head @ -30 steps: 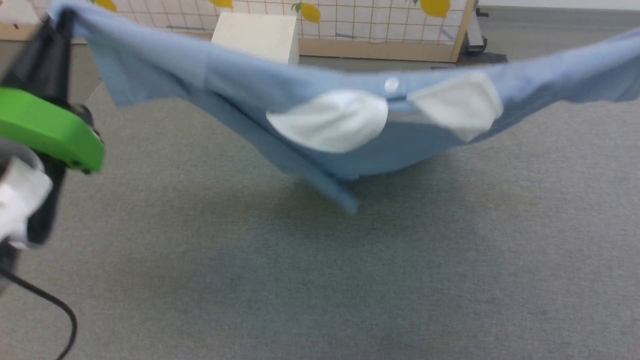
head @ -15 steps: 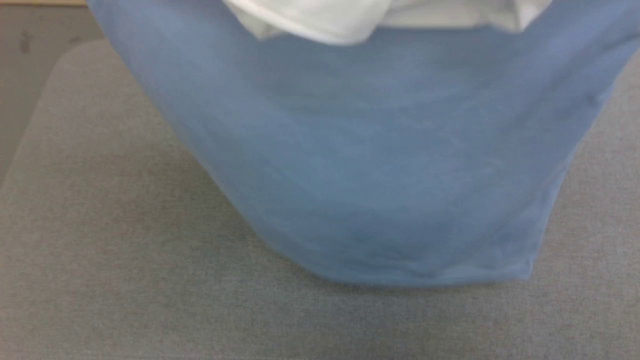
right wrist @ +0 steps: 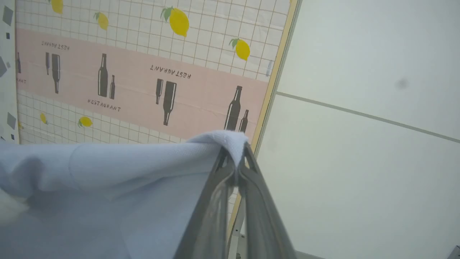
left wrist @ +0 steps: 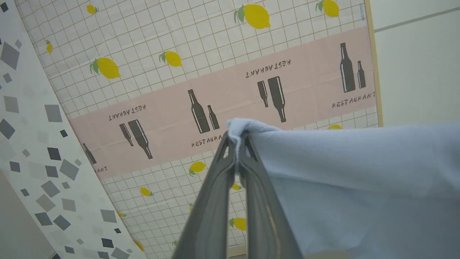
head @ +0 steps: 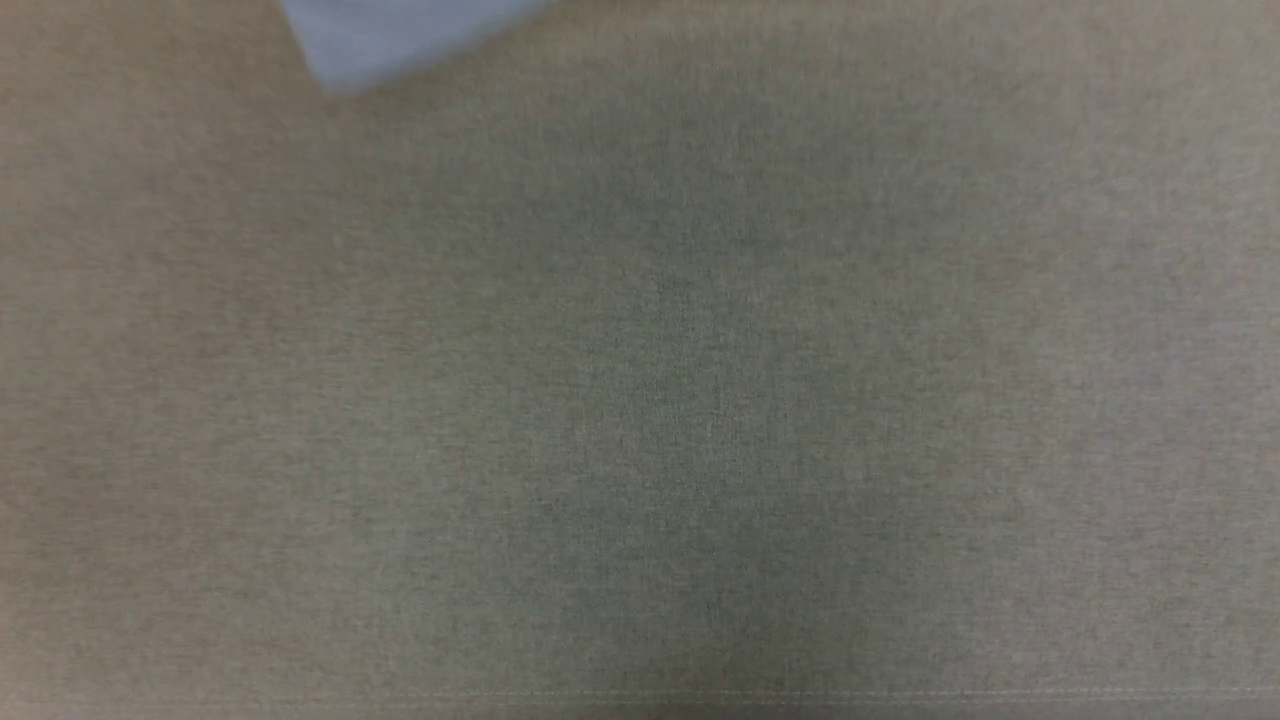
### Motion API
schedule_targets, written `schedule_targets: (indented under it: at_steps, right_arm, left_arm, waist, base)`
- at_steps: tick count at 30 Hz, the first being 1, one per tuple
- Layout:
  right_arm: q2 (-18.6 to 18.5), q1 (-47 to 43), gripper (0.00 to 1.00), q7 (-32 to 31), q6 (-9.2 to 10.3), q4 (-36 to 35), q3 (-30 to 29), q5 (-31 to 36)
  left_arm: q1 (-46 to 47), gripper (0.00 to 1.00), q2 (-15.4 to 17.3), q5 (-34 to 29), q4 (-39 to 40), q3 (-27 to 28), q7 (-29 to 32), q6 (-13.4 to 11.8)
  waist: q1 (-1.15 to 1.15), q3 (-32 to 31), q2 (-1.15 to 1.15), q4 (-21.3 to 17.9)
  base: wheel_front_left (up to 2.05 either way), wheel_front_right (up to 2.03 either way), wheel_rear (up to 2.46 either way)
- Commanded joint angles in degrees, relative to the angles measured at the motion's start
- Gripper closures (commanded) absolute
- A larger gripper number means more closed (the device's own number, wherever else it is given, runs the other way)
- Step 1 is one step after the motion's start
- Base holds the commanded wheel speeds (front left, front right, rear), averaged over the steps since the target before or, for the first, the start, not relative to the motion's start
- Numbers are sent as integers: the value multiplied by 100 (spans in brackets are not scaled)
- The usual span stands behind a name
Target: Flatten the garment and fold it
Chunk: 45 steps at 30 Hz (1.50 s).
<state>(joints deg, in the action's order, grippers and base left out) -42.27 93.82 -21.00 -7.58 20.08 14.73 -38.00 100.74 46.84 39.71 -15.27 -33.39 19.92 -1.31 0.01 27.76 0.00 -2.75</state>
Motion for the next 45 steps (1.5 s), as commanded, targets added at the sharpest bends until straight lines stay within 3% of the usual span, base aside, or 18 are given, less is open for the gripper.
schedule_targets:
  at_steps: [1, 7, 12, 19, 23, 27, 33, 45]
  right_arm:
    - [49, 318, 100, 250, 9, 255, 91, 85]
    - [269, 1235, 100, 1152, 9, 1364, 465, 233]
    - [387, 1315, 100, 1484, 9, 1911, 836, 97]
    - [355, 376, 100, 1650, 9, 2142, 1476, -254]
    - [227, -536, 100, 1713, 9, 2060, 1802, -485]
    - [14, -1464, 100, 1658, 9, 1889, 2131, -663]
    - [-362, -2723, 100, 1312, 9, 1576, 2399, -930]
    - [-1222, -4804, 100, 149, 9, 586, 2952, -1374]
  left_arm:
    - [348, 100, -145, -143, -297, -1, -147, 54]
    - [1343, 100, -692, -486, -1617, -55, -878, 277]
    - [1393, 100, -977, -520, -2286, -194, -1233, 472]
    - [312, 100, -1197, -330, -2661, -461, -1502, 620]
    - [-824, 100, -1223, -185, -2572, -625, -1603, 523]
    - [-2008, 100, -1142, -51, -2383, -790, -1658, 366]
    - [-3420, 100, -739, 65, -1928, -1029, -1531, 169]
    - [-5532, 100, 78, 390, -534, -1672, -746, 88]
  waist:
    - [-1, 809, 0, -165]
    - [-1, 1093, 0, -129]
    - [-1, 1179, 0, -57]
    - [-1, 990, 0, 46]
    - [-1, 656, 0, 102]
    - [-1, 218, 0, 130]
    - [-1, -500, 0, 141]
    - [-1, -1588, 0, 207]
  base:
    - [0, 0, 0]
    - [0, 0, 0]
    - [0, 0, 0]
    - [0, 0, 0]
    - [0, 0, 0]
    - [0, 0, 0]
    - [0, 0, 0]
    - [0, 0, 0]
